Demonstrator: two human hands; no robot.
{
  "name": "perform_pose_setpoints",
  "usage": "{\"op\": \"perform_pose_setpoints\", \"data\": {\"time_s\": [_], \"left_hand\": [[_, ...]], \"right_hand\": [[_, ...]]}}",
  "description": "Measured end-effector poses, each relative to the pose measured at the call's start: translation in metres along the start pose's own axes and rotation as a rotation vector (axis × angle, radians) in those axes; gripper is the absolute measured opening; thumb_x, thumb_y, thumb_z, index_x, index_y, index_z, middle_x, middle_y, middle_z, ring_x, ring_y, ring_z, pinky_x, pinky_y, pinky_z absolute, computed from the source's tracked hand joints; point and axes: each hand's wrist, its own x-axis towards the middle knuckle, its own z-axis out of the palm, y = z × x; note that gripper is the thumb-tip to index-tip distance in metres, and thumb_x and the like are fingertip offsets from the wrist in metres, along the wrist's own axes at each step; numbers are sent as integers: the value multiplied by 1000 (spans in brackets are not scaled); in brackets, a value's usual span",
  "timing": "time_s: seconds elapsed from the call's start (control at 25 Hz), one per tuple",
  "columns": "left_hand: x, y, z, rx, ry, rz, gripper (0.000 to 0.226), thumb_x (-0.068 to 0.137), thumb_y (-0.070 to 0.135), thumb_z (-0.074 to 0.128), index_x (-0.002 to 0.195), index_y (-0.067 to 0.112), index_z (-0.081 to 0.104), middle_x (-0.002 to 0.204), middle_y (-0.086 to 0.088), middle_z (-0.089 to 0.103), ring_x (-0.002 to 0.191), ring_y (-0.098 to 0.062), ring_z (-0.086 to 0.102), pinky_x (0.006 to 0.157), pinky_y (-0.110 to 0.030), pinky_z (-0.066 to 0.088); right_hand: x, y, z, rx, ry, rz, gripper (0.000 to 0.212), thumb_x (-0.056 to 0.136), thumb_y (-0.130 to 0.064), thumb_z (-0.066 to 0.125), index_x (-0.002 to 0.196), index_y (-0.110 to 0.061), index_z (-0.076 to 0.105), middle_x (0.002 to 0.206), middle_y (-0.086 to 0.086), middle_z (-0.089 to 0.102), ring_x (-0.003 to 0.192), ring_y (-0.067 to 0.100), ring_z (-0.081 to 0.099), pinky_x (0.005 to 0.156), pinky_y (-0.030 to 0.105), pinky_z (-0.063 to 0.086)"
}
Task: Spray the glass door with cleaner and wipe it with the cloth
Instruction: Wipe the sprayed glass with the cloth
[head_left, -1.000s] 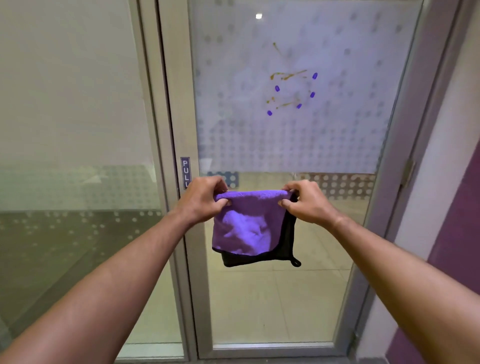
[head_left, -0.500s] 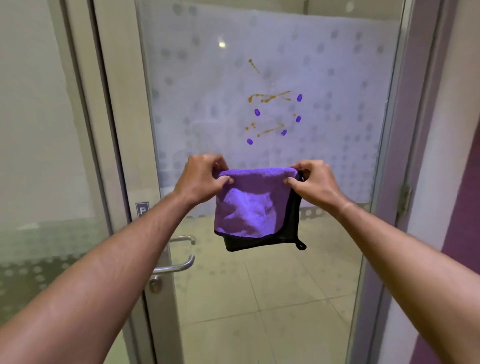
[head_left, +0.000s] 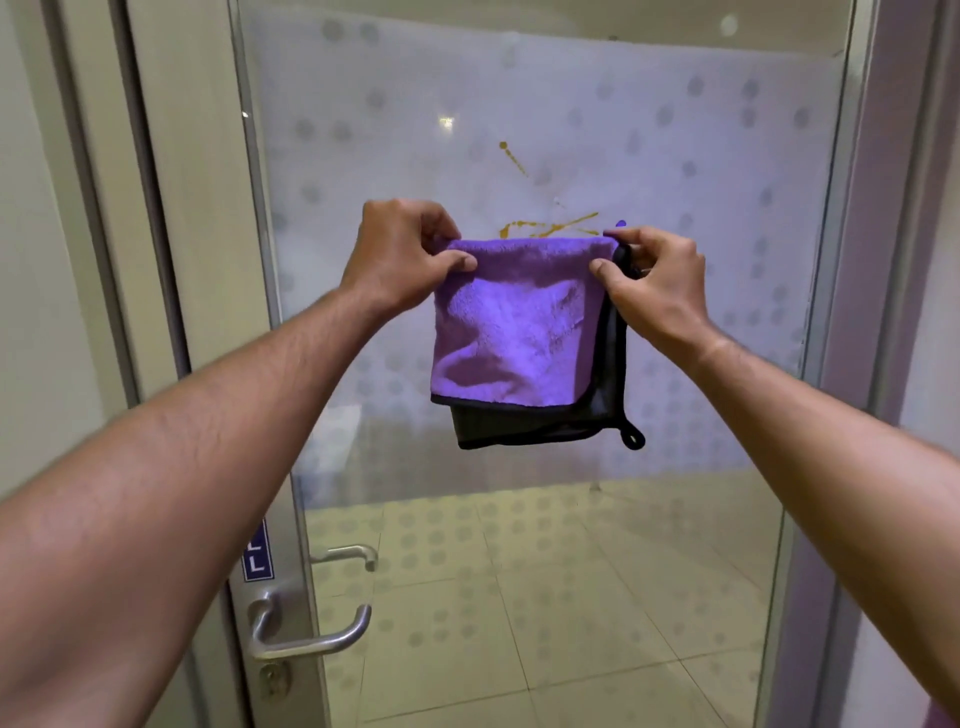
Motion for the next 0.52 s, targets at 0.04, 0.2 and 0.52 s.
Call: {"op": "perform_pose_setpoints", "data": {"time_s": [0.04,0.2,0.52], "left_hand": [[10,1,1,16,12,3,27,68,29,85,87,12,77,75,-3,72,72,-19,69,73,-35,58],[44,3,5,72,60,10,28,68,30,85,88,12,77,80,-6,74,75,-21,69,75,-35,58],[81,-5,17,148,132,15,30,68,29,84,90,10,76,82,-8,73,77,-22,69,76,-35,57]], "right_hand": [[10,0,2,7,12,-16,31,77,-24,74,108,-21,76,73,-24,64,64,-19,59,70,-1,44],[47,0,9,-4,44,-61,35,76,-29,74,109,-21,75,79,-12,69,70,-10,64,80,11,52],[83,3,28,-160,36,-167,37,80,-29,71,116,-21,71,108,3,75,105,23,68,94,41,52]]}}
